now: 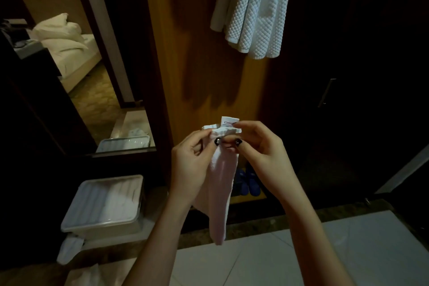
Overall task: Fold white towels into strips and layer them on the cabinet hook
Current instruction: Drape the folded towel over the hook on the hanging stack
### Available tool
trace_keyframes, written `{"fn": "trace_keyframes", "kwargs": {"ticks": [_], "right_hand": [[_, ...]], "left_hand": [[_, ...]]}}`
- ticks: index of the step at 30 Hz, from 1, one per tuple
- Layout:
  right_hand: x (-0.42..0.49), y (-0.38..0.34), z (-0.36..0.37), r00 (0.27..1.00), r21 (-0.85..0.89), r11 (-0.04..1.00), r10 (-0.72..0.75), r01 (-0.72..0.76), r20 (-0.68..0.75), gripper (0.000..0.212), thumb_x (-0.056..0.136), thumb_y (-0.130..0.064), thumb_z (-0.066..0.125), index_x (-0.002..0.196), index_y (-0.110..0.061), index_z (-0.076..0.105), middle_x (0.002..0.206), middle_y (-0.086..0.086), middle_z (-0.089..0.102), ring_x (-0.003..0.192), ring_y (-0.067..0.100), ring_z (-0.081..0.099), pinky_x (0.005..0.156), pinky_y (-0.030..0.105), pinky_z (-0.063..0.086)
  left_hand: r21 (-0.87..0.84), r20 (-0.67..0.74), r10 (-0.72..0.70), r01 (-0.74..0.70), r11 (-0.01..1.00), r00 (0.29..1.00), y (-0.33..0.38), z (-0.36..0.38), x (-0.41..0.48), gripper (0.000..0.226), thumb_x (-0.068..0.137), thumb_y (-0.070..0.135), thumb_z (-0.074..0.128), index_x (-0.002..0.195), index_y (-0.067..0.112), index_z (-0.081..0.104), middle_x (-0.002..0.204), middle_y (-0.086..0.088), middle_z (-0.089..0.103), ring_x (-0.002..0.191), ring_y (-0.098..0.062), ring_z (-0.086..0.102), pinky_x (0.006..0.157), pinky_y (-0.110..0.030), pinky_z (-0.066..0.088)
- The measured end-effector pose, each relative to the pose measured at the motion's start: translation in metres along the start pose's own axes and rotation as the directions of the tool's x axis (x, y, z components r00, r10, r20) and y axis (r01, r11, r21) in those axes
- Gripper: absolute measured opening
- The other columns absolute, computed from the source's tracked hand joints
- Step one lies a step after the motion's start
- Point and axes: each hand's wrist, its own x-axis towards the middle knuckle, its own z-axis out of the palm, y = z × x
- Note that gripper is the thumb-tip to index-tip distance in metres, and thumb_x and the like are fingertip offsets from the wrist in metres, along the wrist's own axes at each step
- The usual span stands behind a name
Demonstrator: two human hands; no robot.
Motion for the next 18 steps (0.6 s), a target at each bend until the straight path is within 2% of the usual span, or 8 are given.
{"fn": "trace_keyframes", "kwargs": {"ticks": [3, 5, 7, 10, 12, 15, 18], "right_hand": [[-0.002, -0.001, -0.008, 0.995, -0.289, 0.957, -0.062, 0.037, -0.078, 0.032, 0.089, -0.001, 0.063, 0.108, -0.027, 0.063, 0.110, -0.010, 0.060, 0.102, 0.003, 0.060, 0.083, 0.016, 0.050], [-0.002, -0.005, -0.014, 0.995, -0.468, 0.881, -0.098, 0.073, -0.030, 0.030, 0.087, -0.009, 0.067, 0.108, -0.030, 0.064, 0.118, -0.008, 0.050, 0.109, 0.003, 0.052, 0.089, 0.017, 0.048], [0.001, -0.009, -0.016, 0.997, -0.556, 0.828, -0.066, 0.072, 0.031, 0.026, 0.088, -0.019, 0.069, 0.111, -0.029, 0.066, 0.122, -0.007, 0.048, 0.113, 0.006, 0.050, 0.095, 0.023, 0.047], [0.007, -0.013, -0.017, 0.998, -0.542, 0.839, -0.011, 0.046, 0.067, 0.019, 0.088, -0.022, 0.071, 0.104, -0.029, 0.064, 0.111, -0.008, 0.057, 0.101, 0.008, 0.058, 0.089, 0.030, 0.053], [0.009, -0.014, -0.017, 0.998, -0.525, 0.850, -0.021, 0.053, 0.067, 0.016, 0.088, -0.021, 0.071, 0.097, -0.029, 0.062, 0.101, -0.009, 0.061, 0.092, 0.006, 0.062, 0.082, 0.027, 0.055], [0.010, -0.009, -0.015, 0.997, -0.559, 0.827, -0.014, 0.057, 0.082, 0.015, 0.088, -0.024, 0.071, 0.094, -0.030, 0.058, 0.095, -0.012, 0.062, 0.083, 0.001, 0.062, 0.068, 0.015, 0.050], [0.011, -0.006, -0.011, 0.995, -0.511, 0.859, 0.012, 0.040, 0.097, 0.011, 0.092, -0.028, 0.067, 0.092, -0.028, 0.055, 0.095, -0.007, 0.066, 0.085, 0.004, 0.065, 0.065, 0.025, 0.056]], "left_hand": [[-0.004, -0.025, -0.014, 0.014, 1.000, 1.000, 0.000, -0.004, 0.000, 0.034, 0.093, 0.008, 0.061, 0.100, 0.041, 0.063, 0.096, 0.029, 0.070, 0.098, 0.004, 0.066, 0.077, -0.010, 0.050], [-0.009, 0.023, -0.022, 0.022, 1.000, 0.999, 0.000, -0.007, 0.000, 0.031, 0.094, 0.007, 0.060, 0.100, 0.038, 0.065, 0.096, 0.027, 0.070, 0.096, 0.003, 0.067, 0.075, -0.011, 0.051], [-0.007, 0.069, -0.021, 0.021, 1.000, 0.997, 0.002, -0.007, 0.000, 0.029, 0.095, 0.006, 0.058, 0.099, 0.034, 0.065, 0.095, 0.024, 0.071, 0.094, 0.001, 0.068, 0.074, -0.012, 0.052], [0.023, 0.101, -0.036, 0.034, 0.999, 0.994, 0.004, -0.006, 0.001, 0.026, 0.095, 0.008, 0.058, 0.098, 0.033, 0.064, 0.093, 0.021, 0.071, 0.090, -0.001, 0.068, 0.072, -0.015, 0.052], [0.047, 0.108, -0.035, 0.030, 0.998, 0.993, 0.004, -0.006, 0.001, 0.023, 0.096, 0.010, 0.057, 0.098, 0.033, 0.063, 0.093, 0.018, 0.070, 0.085, -0.004, 0.068, 0.068, -0.019, 0.055], [0.086, 0.105, -0.016, 0.007, 0.996, 0.994, 0.004, -0.005, -0.001, 0.019, 0.097, 0.012, 0.056, 0.098, 0.030, 0.062, 0.092, 0.008, 0.067, 0.081, -0.020, 0.066, 0.069, -0.039, 0.055], [0.094, 0.099, 0.014, -0.024, 0.995, 0.995, 0.002, -0.005, -0.001, 0.010, 0.098, 0.016, 0.055, 0.100, 0.022, 0.063, 0.089, -0.003, 0.067, 0.083, -0.034, 0.064, 0.071, -0.058, 0.052]]}}
